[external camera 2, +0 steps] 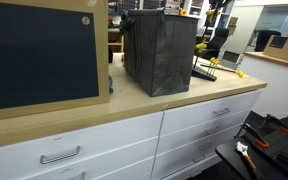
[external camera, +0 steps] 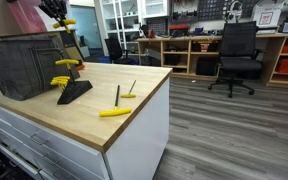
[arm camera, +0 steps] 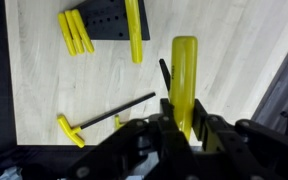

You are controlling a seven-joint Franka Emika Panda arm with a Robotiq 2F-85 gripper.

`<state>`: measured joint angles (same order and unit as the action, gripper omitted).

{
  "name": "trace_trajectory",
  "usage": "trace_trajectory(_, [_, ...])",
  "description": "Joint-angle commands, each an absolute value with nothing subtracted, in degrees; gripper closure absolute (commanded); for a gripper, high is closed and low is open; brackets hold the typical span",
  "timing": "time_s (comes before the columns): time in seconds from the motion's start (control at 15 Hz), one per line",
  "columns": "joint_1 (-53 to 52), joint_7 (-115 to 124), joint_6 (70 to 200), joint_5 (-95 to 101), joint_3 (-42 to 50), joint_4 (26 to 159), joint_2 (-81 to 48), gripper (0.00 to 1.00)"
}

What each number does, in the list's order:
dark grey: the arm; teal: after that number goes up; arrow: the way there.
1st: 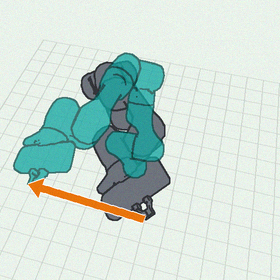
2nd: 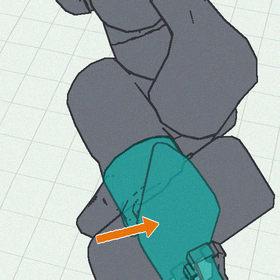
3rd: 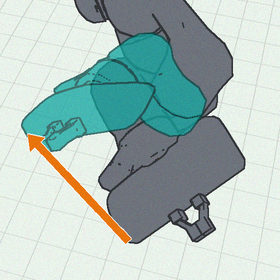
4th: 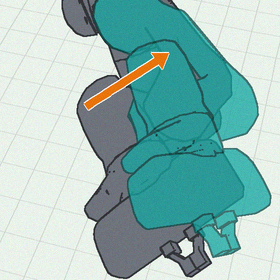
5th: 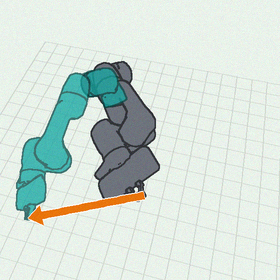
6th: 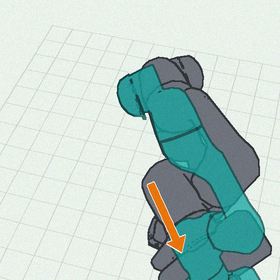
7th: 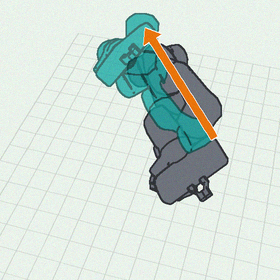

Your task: Move the object from where it was to the counter

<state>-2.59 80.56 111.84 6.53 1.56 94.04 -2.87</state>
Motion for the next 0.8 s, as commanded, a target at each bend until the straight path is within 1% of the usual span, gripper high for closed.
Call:
trace_trajectory(0.0, [-0.20, 82.37, 110.08, 6.07, 2.62, 89.80, -4.38, 0.94])
trace_trajectory(0.33, [3.35, 85.99, 104.00, 5.43, 5.94, 85.21, -8.37, 0.94])
trace_trajectory(0.73, [6.96, 86.01, 88.66, -1.06, 8.80, 78.94, -14.75, 0.94])
